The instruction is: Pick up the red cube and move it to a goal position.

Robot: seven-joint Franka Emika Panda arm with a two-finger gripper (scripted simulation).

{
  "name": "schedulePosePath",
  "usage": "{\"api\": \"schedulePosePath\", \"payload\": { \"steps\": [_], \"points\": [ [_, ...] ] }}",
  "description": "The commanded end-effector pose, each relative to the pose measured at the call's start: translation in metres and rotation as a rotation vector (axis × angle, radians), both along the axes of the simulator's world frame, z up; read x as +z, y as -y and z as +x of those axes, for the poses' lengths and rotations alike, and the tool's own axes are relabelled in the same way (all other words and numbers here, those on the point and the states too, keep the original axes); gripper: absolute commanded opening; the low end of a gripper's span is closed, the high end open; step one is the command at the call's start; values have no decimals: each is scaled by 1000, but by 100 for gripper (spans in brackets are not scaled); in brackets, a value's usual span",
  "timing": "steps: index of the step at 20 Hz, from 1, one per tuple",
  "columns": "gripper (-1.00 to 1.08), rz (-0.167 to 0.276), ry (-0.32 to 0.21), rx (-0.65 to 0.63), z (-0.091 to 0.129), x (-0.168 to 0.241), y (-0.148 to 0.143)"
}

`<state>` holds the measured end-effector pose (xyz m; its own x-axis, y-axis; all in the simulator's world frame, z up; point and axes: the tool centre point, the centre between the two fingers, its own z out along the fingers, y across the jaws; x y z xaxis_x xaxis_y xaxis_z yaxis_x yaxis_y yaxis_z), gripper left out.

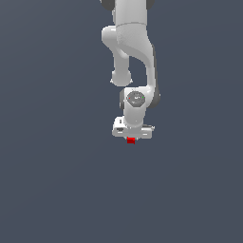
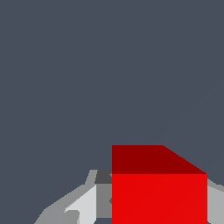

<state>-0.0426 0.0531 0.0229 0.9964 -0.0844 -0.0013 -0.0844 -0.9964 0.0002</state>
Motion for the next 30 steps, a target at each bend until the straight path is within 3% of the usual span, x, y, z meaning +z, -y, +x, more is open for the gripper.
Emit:
{"api": "schedulePosePath", "payload": {
  "steps": [1, 8, 22, 30],
  "points": [
    [-100, 0, 1, 0, 0, 5, 3],
    [-100, 0, 1, 0, -6, 36, 18],
    [-100, 1, 1, 0, -24, 149, 74],
    [-100, 1, 1, 0, -28, 188, 93]
  ]
}}
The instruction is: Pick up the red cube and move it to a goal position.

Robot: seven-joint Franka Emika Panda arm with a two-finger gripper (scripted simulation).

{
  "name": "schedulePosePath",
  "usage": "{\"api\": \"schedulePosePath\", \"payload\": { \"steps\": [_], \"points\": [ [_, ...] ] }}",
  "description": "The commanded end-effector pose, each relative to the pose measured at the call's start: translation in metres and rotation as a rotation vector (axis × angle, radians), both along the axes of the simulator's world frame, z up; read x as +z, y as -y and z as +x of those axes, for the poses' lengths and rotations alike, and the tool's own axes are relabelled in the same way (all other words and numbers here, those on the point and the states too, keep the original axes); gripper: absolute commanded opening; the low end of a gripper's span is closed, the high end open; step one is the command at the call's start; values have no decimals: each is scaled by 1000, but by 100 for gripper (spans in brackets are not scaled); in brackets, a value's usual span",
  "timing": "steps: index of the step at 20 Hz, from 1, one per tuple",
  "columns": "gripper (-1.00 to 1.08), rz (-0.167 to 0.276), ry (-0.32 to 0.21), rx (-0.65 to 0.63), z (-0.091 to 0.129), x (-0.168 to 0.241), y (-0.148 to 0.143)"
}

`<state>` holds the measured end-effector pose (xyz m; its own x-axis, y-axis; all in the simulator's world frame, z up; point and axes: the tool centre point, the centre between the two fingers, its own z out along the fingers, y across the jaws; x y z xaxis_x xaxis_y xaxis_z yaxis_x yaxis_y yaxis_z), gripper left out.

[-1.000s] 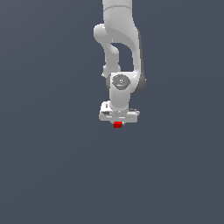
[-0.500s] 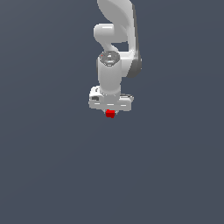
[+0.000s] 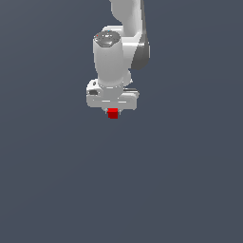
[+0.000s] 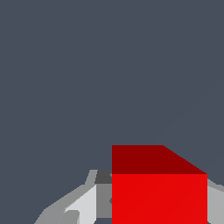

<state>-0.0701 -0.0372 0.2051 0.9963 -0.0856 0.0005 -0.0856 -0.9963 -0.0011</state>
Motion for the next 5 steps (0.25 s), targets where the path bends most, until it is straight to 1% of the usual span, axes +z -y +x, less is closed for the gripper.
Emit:
{"api": "schedulePosePath", "payload": {
  "steps": [1, 5],
  "points": [
    [-100, 0, -1, 1, -1, 8, 4],
    [-100, -1, -1, 1, -1, 12, 6]
  ]
}}
